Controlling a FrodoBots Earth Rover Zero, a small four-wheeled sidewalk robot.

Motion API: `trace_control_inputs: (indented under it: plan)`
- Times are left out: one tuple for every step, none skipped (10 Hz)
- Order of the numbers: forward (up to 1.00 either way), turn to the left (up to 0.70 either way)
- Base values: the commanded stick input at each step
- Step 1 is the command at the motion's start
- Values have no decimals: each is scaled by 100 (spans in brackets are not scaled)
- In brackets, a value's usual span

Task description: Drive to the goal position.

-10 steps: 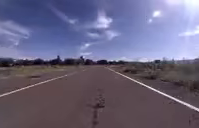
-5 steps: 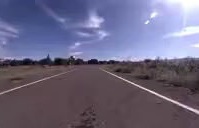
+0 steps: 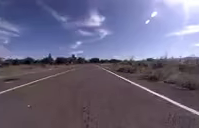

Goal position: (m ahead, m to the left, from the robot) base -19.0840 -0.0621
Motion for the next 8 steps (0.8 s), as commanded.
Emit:
trace_control_inputs:
  plan:
    - [0,100]
    - [0,100]
    - [0,100]
    - [0,100]
    - [0,100]
    - [0,100]
    - [0,100]
    - [0,100]
